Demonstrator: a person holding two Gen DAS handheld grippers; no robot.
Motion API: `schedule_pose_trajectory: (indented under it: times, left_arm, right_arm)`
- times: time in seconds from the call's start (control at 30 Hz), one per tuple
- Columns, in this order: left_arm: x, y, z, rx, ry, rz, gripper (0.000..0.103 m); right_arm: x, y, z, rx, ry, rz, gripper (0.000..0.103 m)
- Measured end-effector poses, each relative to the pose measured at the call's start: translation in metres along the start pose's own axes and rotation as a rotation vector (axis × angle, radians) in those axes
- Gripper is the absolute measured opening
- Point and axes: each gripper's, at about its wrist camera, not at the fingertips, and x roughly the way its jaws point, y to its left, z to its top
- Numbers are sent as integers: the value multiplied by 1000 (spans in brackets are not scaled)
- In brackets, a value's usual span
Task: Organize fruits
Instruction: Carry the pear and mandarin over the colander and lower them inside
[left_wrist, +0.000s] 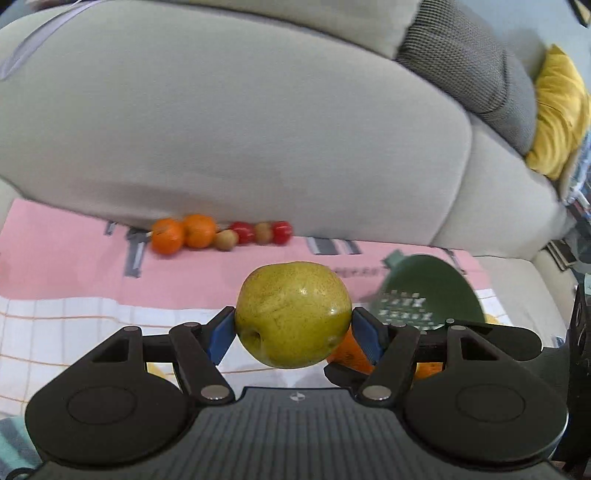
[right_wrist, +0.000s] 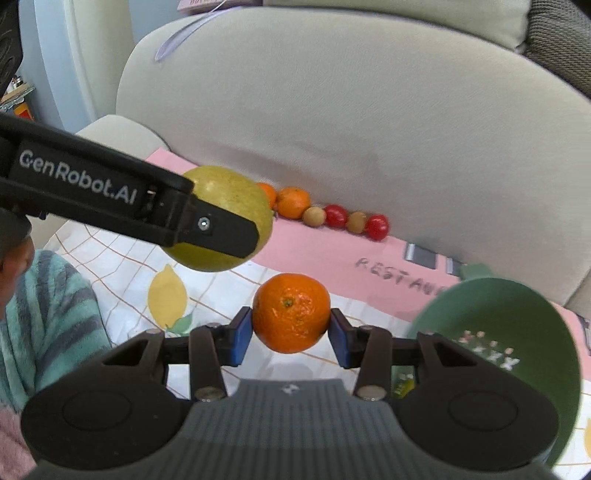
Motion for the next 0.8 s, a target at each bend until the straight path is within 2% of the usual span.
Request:
schedule_pose_trajectory:
  times: [0.3,0.6,0.8]
  left_arm:
    - [11,-65,11,120,16,-85,78]
    - [42,-113,11,231,71,-128,78]
    - [69,-134,8,307,126,-124,78]
  right_arm:
    - [-37,-49,-17,38,-8,-86,42]
    - [-36,-93,-36,55,82,-193,42]
    - [-27,-111,-42,44,138,-221,42]
